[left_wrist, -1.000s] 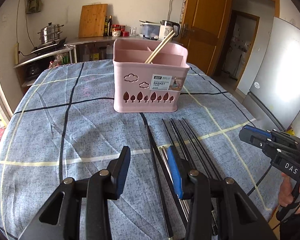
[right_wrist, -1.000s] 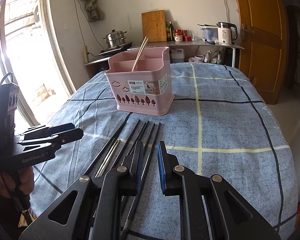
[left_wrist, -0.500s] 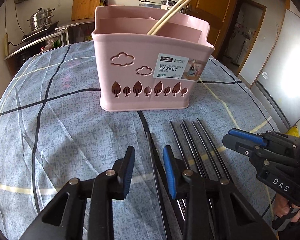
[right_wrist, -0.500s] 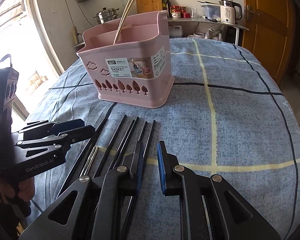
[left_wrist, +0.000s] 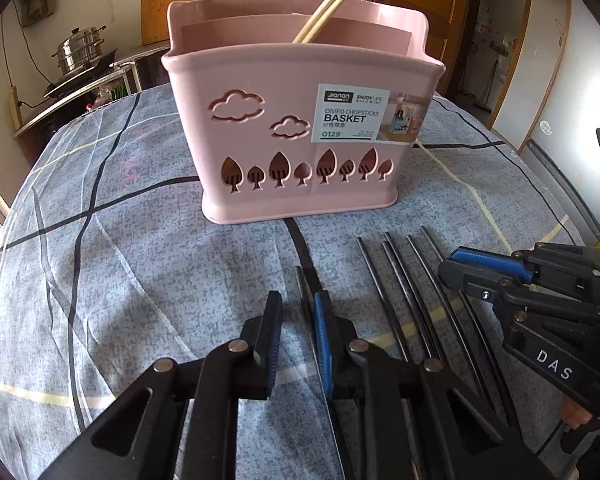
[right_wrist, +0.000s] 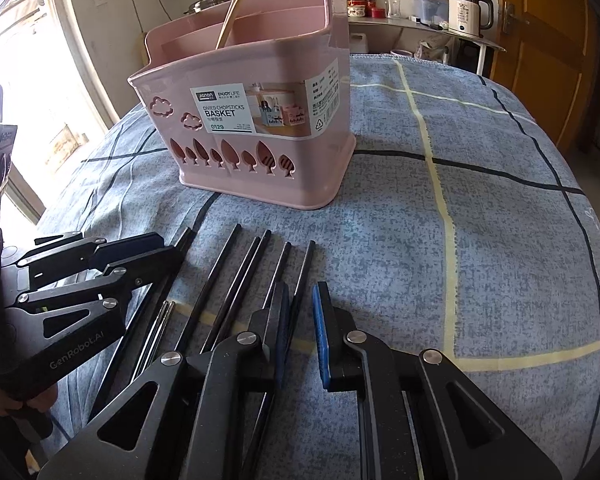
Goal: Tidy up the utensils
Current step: 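Move the left tool back to the black chopsticks while the right tool follows, then close the left tool on a black chopstick while the right tool grasps another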
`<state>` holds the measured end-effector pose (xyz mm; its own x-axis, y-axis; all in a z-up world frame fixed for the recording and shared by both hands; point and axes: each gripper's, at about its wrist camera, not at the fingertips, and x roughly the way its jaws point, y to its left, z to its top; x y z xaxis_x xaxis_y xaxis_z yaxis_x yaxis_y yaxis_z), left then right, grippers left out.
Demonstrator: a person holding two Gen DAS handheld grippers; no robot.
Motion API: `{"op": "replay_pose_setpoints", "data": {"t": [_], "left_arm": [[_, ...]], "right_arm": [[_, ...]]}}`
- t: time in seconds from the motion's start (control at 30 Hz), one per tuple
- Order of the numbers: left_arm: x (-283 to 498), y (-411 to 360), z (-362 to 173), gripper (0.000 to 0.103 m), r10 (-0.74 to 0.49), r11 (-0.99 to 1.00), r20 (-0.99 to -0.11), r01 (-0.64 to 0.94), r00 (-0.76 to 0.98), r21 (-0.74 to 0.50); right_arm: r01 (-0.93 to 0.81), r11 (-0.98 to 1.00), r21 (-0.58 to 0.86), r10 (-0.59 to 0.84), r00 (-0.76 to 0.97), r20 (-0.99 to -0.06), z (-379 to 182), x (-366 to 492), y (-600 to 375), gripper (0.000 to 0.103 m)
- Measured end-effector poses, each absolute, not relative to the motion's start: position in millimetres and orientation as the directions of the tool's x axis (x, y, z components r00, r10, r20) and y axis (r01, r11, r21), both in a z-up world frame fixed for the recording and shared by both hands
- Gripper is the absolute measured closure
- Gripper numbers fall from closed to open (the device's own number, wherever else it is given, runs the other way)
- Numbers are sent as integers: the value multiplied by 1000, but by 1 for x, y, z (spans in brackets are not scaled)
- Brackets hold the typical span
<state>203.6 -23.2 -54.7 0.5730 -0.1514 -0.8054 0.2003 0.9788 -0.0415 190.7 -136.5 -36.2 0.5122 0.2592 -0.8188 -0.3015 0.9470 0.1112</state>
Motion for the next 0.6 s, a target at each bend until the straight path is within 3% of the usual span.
{"op": "replay_pose_setpoints", "data": {"t": [0.13,0.4,0.6], "left_arm": [[202,-13,-54,95,-152,983,-812,175,563,-62],[204,-17,-53,95,-107,984,-842,175,529,-15],[206,-8,-51,96,-151,984,-846,163,512,-76]], "right_arm": [[-280,954,109,243,508,-827,-36,193,-142,95],[-272,960,72,202,486,-850,-35,200,-136,95],[-265,956,123,240,472,-848,-32,202,-143,97]]}}
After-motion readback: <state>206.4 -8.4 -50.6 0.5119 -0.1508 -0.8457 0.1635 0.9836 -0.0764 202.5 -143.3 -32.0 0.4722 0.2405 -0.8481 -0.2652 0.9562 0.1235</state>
